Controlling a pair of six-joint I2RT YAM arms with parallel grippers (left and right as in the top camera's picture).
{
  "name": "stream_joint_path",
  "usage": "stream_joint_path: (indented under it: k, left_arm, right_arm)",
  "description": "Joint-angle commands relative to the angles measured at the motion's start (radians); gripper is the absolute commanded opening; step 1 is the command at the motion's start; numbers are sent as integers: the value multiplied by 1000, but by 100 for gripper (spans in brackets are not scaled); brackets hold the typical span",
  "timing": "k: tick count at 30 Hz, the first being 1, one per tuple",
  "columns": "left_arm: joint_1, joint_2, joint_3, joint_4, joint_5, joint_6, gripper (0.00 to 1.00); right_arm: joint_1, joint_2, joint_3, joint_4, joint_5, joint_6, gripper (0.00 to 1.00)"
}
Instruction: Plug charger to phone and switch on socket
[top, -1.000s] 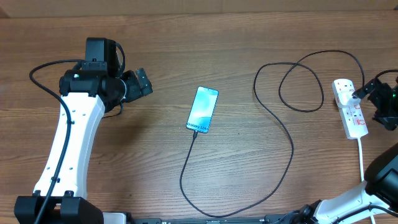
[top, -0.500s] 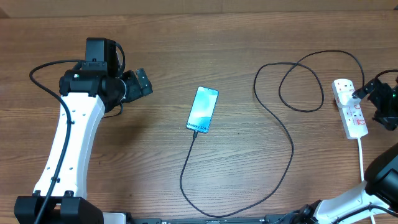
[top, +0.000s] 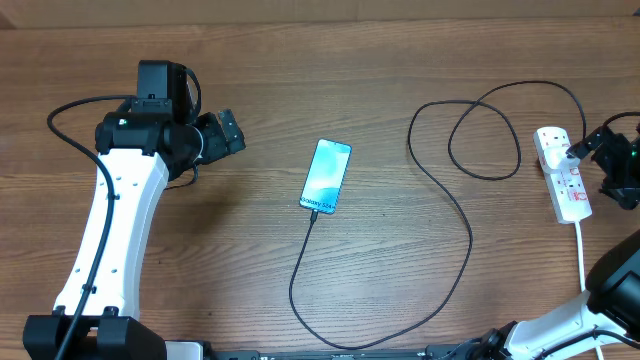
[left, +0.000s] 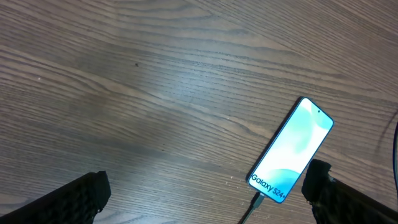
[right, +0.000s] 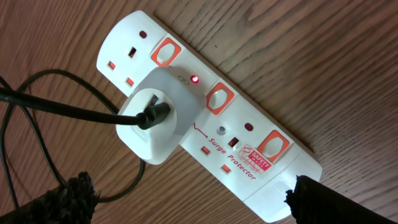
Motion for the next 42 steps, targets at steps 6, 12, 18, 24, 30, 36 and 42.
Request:
stream_joint_path:
  k: [6, 12, 18, 24, 30, 36, 42]
  left_arm:
    - [-2, -24, -3, 1, -6, 11, 100]
    - [-1, -19, -4, 1, -6, 11, 100]
    - [-2, -13, -46, 43, -6, 11, 100]
    - [-22, -15, -68, 357, -7, 11, 100]
    - [-76, -21, -68, 890, -6, 11, 100]
    - [-127, -87, -68, 911, -6, 11, 100]
    - [-138, -179, -68, 937, -6, 11, 100]
  right_arm:
    - [-3, -3, -6, 2, -5, -5, 100]
    - [-3, -3, -6, 2, -5, -5, 100]
    - [-3, -3, -6, 2, -5, -5, 100]
    - [-3, -3, -6, 2, -5, -5, 100]
    - [-3, -3, -6, 2, -5, -5, 100]
    - [-3, -3, -6, 2, -5, -5, 100]
    - [-3, -3, -6, 2, -5, -5, 100]
